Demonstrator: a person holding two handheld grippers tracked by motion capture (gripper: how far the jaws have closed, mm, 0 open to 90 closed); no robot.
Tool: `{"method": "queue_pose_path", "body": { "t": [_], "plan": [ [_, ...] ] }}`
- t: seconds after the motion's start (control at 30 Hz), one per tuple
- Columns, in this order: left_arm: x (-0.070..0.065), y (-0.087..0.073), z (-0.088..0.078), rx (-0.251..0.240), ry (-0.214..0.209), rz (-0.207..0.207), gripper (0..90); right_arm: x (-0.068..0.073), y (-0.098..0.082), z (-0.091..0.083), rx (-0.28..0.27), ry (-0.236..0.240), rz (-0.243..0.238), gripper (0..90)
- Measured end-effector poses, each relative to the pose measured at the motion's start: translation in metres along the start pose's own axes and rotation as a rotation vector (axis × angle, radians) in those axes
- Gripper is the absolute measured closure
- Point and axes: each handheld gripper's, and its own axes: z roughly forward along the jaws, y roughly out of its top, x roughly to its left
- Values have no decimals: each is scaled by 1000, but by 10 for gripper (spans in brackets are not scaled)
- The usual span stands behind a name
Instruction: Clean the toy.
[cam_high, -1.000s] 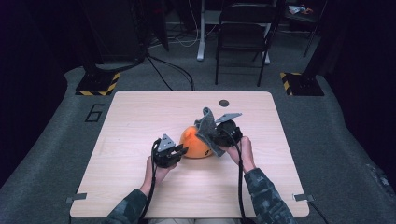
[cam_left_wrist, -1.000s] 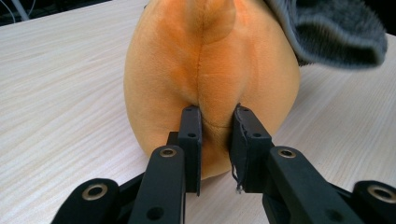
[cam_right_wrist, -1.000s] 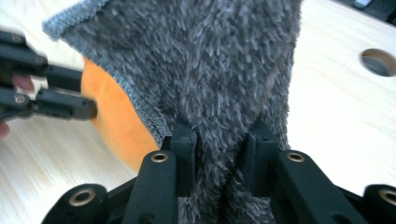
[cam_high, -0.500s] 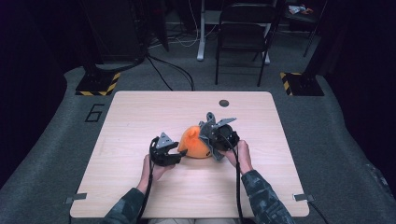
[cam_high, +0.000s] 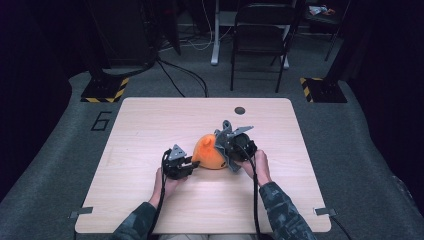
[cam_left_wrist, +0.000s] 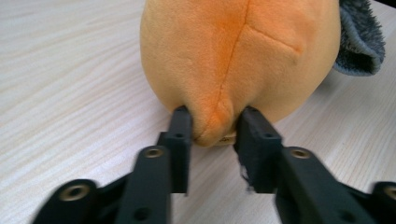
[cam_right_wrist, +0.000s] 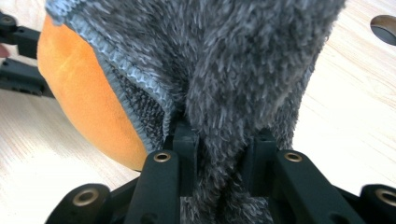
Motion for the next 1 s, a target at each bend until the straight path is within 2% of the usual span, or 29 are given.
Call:
{"method": "queue_pose_path", "body": {
  "t": [0.13, 0.23, 0.4, 0.43, 0.57, 0.6, 0.63, 0.73, 0.77, 0.8, 0.93, 1.0],
  "plan": [
    [-5, 3, -2, -26, 13, 29, 786, -4, 0, -2, 0, -9, 15, 716],
    [-11, 7, -4, -57, 30, 47, 797, -8, 1, -7, -10, -19, 35, 723],
    [-15, 15, -9, -75, 40, 84, 802, -13, 5, -20, -42, -39, 52, 727],
    [-16, 18, -11, -81, 45, 99, 802, -13, 7, -24, -48, -35, 53, 726],
    [-19, 21, -13, -93, 46, 102, 804, -8, 14, -37, -90, -35, 45, 725],
    [-21, 25, -14, -99, 52, 123, 804, -5, 17, -43, -106, -36, 34, 725],
    [-22, 26, -14, -101, 47, 125, 804, -2, 20, -47, -120, -35, 18, 725],
    [-27, 31, -14, -113, 58, 163, 804, 9, 28, -59, -134, -28, -15, 723],
    [-30, 32, -14, -106, 50, 168, 804, 15, 30, -61, -135, -23, -28, 722],
    [-32, 33, -14, -108, 51, 180, 804, 21, 33, -64, -140, -18, -58, 721],
    [-37, 35, -14, -110, 48, 205, 804, 44, 39, -63, -118, 6, -134, 717],
    [-40, 35, -14, -111, 51, 222, 804, 56, 40, -57, -81, 11, -163, 716]
  ]
}}
